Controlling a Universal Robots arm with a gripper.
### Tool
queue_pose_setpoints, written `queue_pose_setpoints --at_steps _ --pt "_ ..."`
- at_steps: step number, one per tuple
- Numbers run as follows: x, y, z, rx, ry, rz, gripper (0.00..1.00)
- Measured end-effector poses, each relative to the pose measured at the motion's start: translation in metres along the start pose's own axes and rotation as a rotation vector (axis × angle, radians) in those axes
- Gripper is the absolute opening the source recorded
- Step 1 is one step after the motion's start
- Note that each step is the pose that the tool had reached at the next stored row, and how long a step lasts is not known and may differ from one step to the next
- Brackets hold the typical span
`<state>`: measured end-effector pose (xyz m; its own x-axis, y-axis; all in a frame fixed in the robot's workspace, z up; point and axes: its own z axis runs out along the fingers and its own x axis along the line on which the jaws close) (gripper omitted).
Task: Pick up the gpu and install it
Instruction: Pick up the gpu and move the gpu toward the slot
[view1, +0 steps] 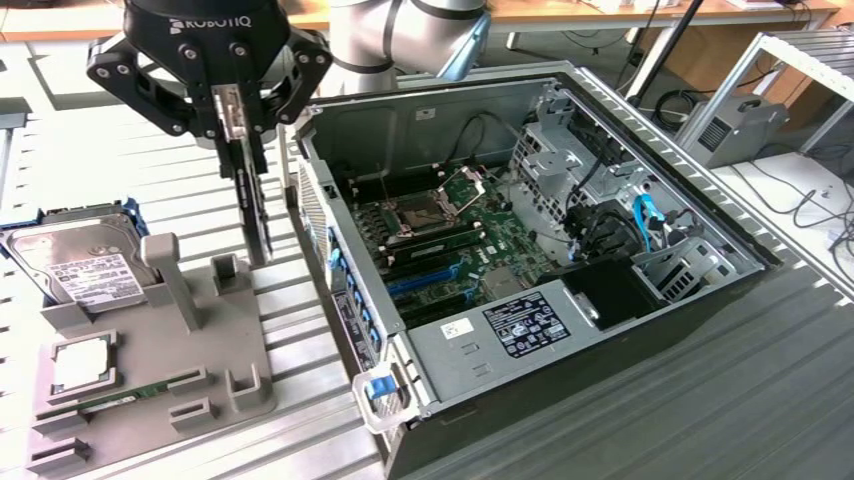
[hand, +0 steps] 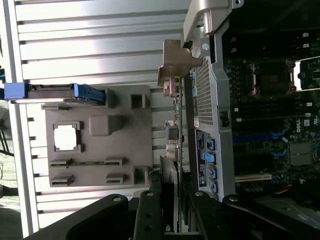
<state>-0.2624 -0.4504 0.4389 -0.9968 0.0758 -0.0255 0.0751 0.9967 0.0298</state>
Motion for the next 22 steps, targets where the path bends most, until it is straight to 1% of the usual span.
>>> queue_pose_setpoints --at_steps 9,10,11,14,15,17,19,22 --pt "-0.004 0.0003 0.0001 -0.0001 -0.0001 0.0 0.26" --pt "-0.009 0.0007 0.0003 -0.0001 -0.0001 0.0 0.26" --pt "-0.012 0.0009 0.0004 0.0 0.0 0.0 0.26" --pt "-0.015 0.0011 0.0005 -0.0001 -0.0001 0.0 0.26" --pt "-0.021 0.0016 0.0006 -0.0001 0.0 0.0 0.26" --pt "-0.028 0.0021 0.0008 -0.0001 0.0 0.0 0.26" --pt "-0.038 0.0029 0.0011 0.0 -0.0001 0.0 0.26" --pt "-0.047 0.0035 0.0015 -0.0001 -0.0001 0.0 0.26"
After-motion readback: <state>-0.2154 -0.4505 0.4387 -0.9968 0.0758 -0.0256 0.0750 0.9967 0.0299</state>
